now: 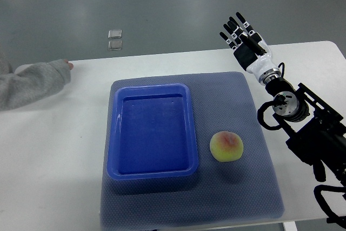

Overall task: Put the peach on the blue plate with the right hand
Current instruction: 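Raise the right hand and open its fingers above the mat, then lower the right hand onto the peach beside the blue tray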

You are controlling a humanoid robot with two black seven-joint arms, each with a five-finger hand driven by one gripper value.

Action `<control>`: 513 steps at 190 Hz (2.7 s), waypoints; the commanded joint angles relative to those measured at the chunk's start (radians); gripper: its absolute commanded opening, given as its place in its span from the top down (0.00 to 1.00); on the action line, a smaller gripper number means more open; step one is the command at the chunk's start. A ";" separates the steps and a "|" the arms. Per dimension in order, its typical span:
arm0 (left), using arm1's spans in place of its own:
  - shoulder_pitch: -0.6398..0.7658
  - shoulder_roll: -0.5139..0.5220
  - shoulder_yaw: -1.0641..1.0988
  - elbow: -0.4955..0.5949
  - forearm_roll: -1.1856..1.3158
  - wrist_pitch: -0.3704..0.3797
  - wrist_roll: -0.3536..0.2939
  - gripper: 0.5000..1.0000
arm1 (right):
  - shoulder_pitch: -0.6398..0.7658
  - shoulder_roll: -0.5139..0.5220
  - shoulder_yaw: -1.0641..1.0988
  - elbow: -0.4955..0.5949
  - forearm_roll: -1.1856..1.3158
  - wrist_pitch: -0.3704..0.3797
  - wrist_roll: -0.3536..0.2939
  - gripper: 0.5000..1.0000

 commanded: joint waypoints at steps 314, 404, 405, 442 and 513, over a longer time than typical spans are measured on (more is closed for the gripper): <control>-0.006 0.000 0.000 -0.007 0.006 -0.005 0.000 0.00 | 0.925 -0.742 -1.362 0.673 -0.775 0.373 -0.212 0.14; -0.006 0.000 -0.001 -0.013 0.006 -0.003 0.000 0.00 | 0.695 -0.646 -1.292 0.701 -0.711 0.290 -0.203 0.14; -0.006 0.000 -0.001 -0.013 0.006 -0.003 0.000 0.00 | 0.695 -0.646 -1.292 0.701 -0.711 0.290 -0.203 0.14; -0.006 0.000 -0.001 -0.012 0.005 -0.003 0.000 0.00 | 0.673 -0.620 -1.292 0.699 -0.712 0.187 -0.203 0.14; -0.006 0.000 0.000 -0.012 0.005 -0.003 0.000 0.00 | 0.574 -0.620 -1.292 0.699 -0.763 0.117 -0.199 0.14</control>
